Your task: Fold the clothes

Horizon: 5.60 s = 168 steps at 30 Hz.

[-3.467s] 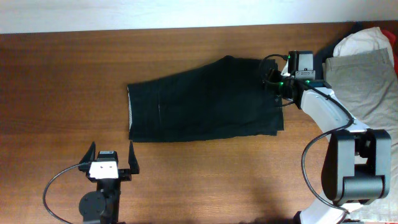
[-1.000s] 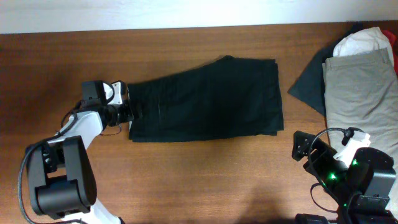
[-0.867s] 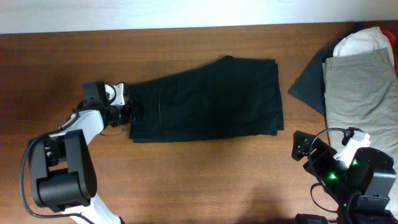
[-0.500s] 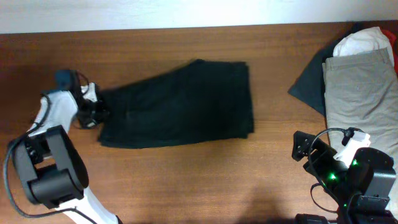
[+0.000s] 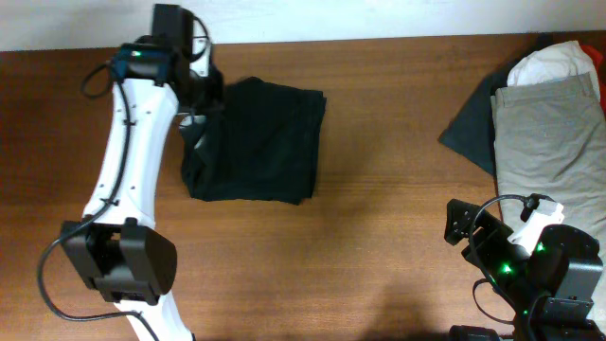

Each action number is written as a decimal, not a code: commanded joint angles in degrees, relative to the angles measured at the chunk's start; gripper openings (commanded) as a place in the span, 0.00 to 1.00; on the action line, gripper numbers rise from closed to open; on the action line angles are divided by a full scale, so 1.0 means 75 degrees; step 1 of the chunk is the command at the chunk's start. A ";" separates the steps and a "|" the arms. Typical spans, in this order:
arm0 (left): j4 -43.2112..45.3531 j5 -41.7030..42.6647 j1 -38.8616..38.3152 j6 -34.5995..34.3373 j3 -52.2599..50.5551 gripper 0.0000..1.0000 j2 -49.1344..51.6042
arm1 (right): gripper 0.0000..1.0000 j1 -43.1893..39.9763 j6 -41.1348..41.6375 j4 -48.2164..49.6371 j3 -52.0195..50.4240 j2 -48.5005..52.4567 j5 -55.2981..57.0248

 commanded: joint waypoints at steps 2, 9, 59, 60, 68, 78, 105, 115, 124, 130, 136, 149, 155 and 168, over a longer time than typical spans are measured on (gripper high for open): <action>0.0557 0.0134 -0.0667 -0.0096 -0.0988 0.00 0.0026 | 0.99 -0.0041 0.0032 0.0023 -0.0026 -0.0035 0.0099; 0.3340 0.0498 -0.1853 -0.0090 -0.2938 0.01 0.0079 | 0.99 -0.0041 0.0032 0.0023 -0.0026 -0.0035 0.0099; 0.2643 0.3334 0.1043 0.0595 -0.1614 0.99 0.2597 | 0.99 -0.0041 0.0032 0.0023 -0.0026 -0.0035 0.0099; 0.2672 0.3360 0.1072 0.0597 -0.1614 0.99 0.2798 | 0.99 -0.0041 0.0032 0.0023 -0.0026 -0.0035 0.0099; 0.3034 0.3640 0.0667 0.0708 -0.1614 0.46 0.3427 | 0.99 -0.0041 0.0032 0.0023 -0.0026 -0.0035 0.0099; 0.4392 0.0093 0.3893 -0.2725 -0.1568 0.02 0.3424 | 0.99 -0.0041 0.0032 0.0023 -0.0026 -0.0035 0.0099; 0.6292 -0.0166 0.4535 -0.4645 -0.1571 0.31 0.3902 | 0.99 -0.0041 0.0032 0.0023 -0.0026 -0.0035 0.0099; 0.5648 -0.0644 0.4628 -0.3418 -0.1524 0.99 0.3579 | 0.99 -0.0041 0.0032 0.0020 -0.0026 -0.0035 0.0099; 0.2177 0.0574 0.4669 -0.3421 -0.1527 0.99 0.0064 | 0.99 -0.0041 0.0032 0.0020 -0.0026 -0.0035 0.0099; -0.1950 0.1099 0.4669 -0.3427 -0.1527 0.99 -0.2809 | 0.99 -0.0041 0.0032 0.0023 -0.0026 -0.0035 0.0099; -0.3678 0.1282 0.4669 -0.2821 -0.1533 0.99 -0.3512 | 0.99 -0.0041 0.0032 -0.0009 -0.0026 -0.0035 0.0099; 0.0187 -0.2075 0.1955 -0.1256 -0.8341 0.99 -1.1983 | 0.99 -0.0041 0.0032 -0.0026 -0.0026 -0.0035 0.0099; 0.5228 -0.1888 0.1323 -0.0414 -1.2365 0.99 -1.4131 | 0.99 -0.0041 0.0032 -0.0029 -0.0026 -0.0035 0.0099; 0.9413 -0.0589 0.1320 0.1693 -1.5501 0.99 -1.5140 | 0.99 -0.0041 0.0032 -0.0029 -0.0026 -0.0035 0.0099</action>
